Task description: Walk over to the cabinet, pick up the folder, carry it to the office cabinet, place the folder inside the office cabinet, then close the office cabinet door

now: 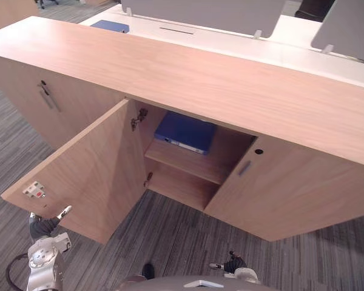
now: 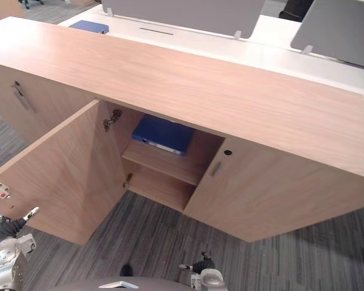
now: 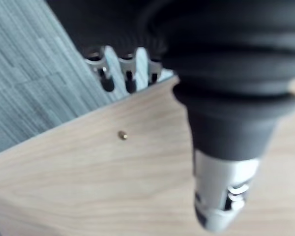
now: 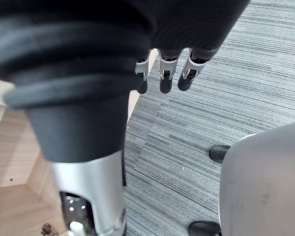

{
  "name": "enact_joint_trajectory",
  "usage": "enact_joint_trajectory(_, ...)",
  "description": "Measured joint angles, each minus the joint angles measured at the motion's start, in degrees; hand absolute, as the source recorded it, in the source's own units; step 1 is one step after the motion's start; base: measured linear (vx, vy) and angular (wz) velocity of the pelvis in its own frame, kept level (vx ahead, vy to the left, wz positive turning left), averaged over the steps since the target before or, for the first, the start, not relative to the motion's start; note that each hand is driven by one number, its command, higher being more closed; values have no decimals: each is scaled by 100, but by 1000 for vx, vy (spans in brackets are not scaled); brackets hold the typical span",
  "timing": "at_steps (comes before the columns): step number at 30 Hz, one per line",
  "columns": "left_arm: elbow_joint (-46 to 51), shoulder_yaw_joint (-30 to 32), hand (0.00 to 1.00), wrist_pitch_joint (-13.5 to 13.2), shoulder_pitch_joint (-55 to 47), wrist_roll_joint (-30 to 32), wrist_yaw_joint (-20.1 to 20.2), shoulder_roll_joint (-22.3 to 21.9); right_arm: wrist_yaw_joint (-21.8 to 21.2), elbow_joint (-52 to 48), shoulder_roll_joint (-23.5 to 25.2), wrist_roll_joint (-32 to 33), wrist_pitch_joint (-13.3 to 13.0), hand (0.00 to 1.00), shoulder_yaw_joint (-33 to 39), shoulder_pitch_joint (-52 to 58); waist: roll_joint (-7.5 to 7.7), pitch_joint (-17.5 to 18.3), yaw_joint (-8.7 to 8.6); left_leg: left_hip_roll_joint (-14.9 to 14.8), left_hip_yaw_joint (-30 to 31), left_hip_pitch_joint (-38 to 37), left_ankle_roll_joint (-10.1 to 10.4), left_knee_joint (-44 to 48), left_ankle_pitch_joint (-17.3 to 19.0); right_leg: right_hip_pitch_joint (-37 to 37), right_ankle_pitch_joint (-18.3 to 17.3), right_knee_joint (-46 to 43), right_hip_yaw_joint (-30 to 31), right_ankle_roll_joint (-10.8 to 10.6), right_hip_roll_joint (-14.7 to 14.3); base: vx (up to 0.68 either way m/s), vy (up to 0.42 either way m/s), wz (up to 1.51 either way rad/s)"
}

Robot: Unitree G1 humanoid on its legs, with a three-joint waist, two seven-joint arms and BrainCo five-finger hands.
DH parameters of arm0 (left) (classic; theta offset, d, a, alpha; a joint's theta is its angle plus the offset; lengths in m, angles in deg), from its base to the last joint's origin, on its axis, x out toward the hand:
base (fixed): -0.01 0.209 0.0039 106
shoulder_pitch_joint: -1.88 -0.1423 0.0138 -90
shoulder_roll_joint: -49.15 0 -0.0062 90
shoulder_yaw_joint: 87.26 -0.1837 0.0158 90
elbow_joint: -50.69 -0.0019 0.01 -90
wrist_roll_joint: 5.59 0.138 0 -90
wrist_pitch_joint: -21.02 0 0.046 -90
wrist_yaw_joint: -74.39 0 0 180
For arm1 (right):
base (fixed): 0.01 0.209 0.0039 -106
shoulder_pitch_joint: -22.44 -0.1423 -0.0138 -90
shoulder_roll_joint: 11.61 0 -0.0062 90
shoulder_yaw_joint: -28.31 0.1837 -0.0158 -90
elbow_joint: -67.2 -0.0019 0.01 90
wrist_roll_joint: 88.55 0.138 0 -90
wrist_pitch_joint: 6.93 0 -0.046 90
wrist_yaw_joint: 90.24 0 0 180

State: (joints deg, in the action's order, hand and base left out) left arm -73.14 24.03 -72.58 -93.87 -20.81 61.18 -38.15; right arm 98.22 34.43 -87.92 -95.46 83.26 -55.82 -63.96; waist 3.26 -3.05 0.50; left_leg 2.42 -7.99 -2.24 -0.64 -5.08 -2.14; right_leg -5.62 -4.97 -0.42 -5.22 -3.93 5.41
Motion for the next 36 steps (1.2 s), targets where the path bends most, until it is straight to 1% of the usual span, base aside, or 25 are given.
enact_joint_trajectory(1,-155,-20,0,1,51,-96,0,138,-14,-8,-3,4,-1,0,-2,-1,-46,-26,-42,-10,-20,3,43,0,44,24,3,-8,25,1,-9,-96,-18,-27)
enact_joint_trajectory(2,-290,-39,0,-3,122,-177,21,278,-36,-12,-12,7,-2,0,-2,0,-49,-28,-67,-28,-32,6,42,0,47,52,17,-27,62,6,-26,-123,-20,-24)
enact_joint_trajectory(3,-609,-68,0,-9,283,-310,125,528,-43,-12,-27,16,-5,0,-6,-1,-52,-28,-61,-56,-75,-1,43,0,47,84,43,-35,153,11,-56,-101,-16,-23)
enact_joint_trajectory(4,-813,-93,0,-13,381,-380,194,673,-43,-11,-28,31,-8,0,-7,3,-51,-28,-67,-71,-108,-8,43,0,47,93,57,-31,169,14,-65,-123,-15,-34)
enact_joint_trajectory(5,-1216,-122,0,-17,585,-520,362,919,-53,-11,-32,41,-38,0,-12,10,-46,-25,-92,-94,-176,-15,44,0,47,151,58,-39,270,18,-85,-88,-7,-37)
enact_joint_trajectory(6,-1551,-112,0,-20,695,-643,372,1056,-72,-19,-36,47,-61,0,-14,12,-49,-26,-154,-104,-249,-30,43,0,47,171,44,-36,350,43,-91,-69,-4,-38)
enact_joint_trajectory(9,-1883,-118,0,-110,711,-722,371,1072,-84,-42,-66,52,-137,0,-16,45,-67,-3,-192,-90,-365,-83,33,0,67,175,39,-41,486,61,-81,-36,19,-25)
enact_joint_trajectory(11,-1883,-173,0,-253,630,-717,363,830,-84,-45,-67,46,-158,0,-20,53,-19,35,-184,-54,-377,-80,20,1,75,186,52,-55,514,29,-53,0,0,0)
enact_joint_trajectory(13,-1775,-268,0,-247,570,-718,286,580,-84,-52,-71,44,-167,0,-16,68,-23,56,-172,-35,-435,-78,11,5,82,205,85,-77,534,-30,-32,10,16,5)
enact_joint_trajectory(14,-835,-405,0,-23,301,-860,-233,174,-74,-46,-108,41,-170,0,2,84,-48,69,-104,7,-421,-21,12,38,80,297,70,-179,547,-69,8,26,49,30)
enact_joint_trajectory(15,-167,-838,0,-3,-19,-720,-566,9,-43,-53,-157,38,-159,0,10,97,-90,69,-47,66,-305,92,-52,36,25,400,66,-328,505,-83,36,22,59,43)
enact_joint_trajectory(17,52,-1520,0,4,-197,-234,-444,140,-35,-43,-174,38,-141,0,154,107,-110,72,54,113,-195,190,-148,37,-56,465,77,-374,442,-101,70,0,54,42)
enact_joint_trajectory(18,193,-1863,0,14,-210,86,-157,228,-37,-1,-154,44,-101,0,206,81,-114,74,115,114,-147,239,-155,37,-87,498,105,-391,445,-147,90,-48,52,22)
enact_joint_trajectory(19,365,-1889,0,51,-282,77,-3,169,-42,-4,-114,45,-104,0,153,78,-119,71,97,120,-157,234,-150,3,-77,535,115,-433,469,-162,103,-75,41,4)
enact_joint_trajectory(21,555,-1872,0,50,-494,57,58,76,-49,-30,-39,62,-113,0,103,76,-117,72,46,130,-195,223,-155,2,-73,591,111,-509,501,-156,121,-111,26,-27)
enact_joint_trajectory(22,786,-1934,0,3,-743,58,122,31,-50,-72,4,94,-116,0,102,74,-104,86,-10,144,-289,223,-186,1,-52,628,106,-522,549,-147,144,-133,26,-44)
enact_joint_trajectory(23,982,-1952,0,-38,-939,77,277,-94,-54,-132,7,107,-117,0,110,87,-107,100,-41,160,-341,233,-188,1,-51,692,86,-513,626,-117,156,-112,21,-36)
enact_joint_trajectory(24,1070,-1968,0,-46,-1007,100,313,-188,-55,-170,8,123,-119,0,114,101,-109,101,-66,171,-344,235,-187,1,-51,708,44,-515,631,-79,167,-126,19,-20)
enact_joint_trajectory(25,1146,-2037,0,-87,-1047,125,417,-467,-65,-235,5,179,-122,0,122,166,-135,120,-83,194,-338,241,-186,1,-53,723,4,-517,626,-126,188,-95,10,-2)
enact_joint_trajectory(26,1149,-2099,0,-110,-1048,168,440,-575,-75,-236,-2,199,-121,0,123,173,-147,138,-85,202,-335,248,-185,1,-53,730,-8,-516,626,-134,194,-96,7,4)
enact_joint_trajectory(29,1116,-2610,0,-191,-1039,274,707,-782,-84,-235,-33,200,-125,0,123,180,-236,214,-140,210,-330,310,-180,0,-57,756,-47,-445,624,-67,199,-47,8,2)
enact_joint_trajectory(30,1115,-2747,0,-191,-999,302,815,-846,-85,-239,-38,201,-127,0,122,179,-259,222,-163,210,-339,323,-179,0,-58,755,-38,-402,630,-12,199,-41,27,-12)
enact_joint_trajectory(31,1078,-3081,0,-209,-900,314,884,-889,-84,-240,-41,200,-128,0,121,179,-286,245,-185,209,-361,326,-180,0,-57,749,-25,-343,638,91,197,-28,30,-17)
enact_joint_trajectory(34,1054,-3472,0,-208,-799,321,899,-1078,-78,-240,-37,201,-128,0,120,179,-303,285,-241,209,-480,325,-181,-1,-57,749,16,-258,709,158,204,-7,42,-24)
enact_joint_trajectory(36,1056,-3862,0,-204,-577,421,894,-1145,-71,-254,-28,204,-146,0,118,175,-304,286,-290,218,-569,321,-181,-1,-56,758,20,-228,779,175,215,12,50,-19)
